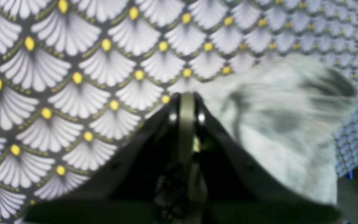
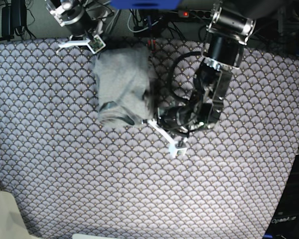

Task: Fold the T-shirt properly
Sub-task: 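Press the stack flat with the left gripper and release it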

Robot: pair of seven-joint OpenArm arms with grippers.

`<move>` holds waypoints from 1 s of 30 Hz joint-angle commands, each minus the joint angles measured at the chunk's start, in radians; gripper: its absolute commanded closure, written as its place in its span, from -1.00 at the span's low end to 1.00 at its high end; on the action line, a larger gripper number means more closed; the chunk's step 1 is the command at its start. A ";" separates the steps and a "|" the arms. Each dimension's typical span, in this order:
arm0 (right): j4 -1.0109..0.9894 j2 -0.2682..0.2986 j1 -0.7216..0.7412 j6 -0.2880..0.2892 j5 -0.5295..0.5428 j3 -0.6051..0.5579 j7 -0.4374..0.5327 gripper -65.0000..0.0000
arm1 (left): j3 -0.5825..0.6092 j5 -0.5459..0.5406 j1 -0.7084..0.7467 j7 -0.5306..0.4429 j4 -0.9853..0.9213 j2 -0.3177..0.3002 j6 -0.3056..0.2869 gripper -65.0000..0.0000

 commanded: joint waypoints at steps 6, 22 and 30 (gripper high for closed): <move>0.020 -0.001 -0.001 -0.004 0.011 0.043 0.024 1.00 | -0.009 -0.024 -0.026 0.000 0.043 -0.031 -0.006 1.00; 0.014 0.011 0.126 -0.004 0.017 0.220 0.026 1.00 | -0.003 -0.013 0.045 -0.008 0.076 -0.069 -0.006 1.00; 0.017 0.006 0.091 -0.004 0.014 0.086 0.020 1.00 | -0.004 -0.012 0.019 -0.008 0.045 0.018 -0.005 1.00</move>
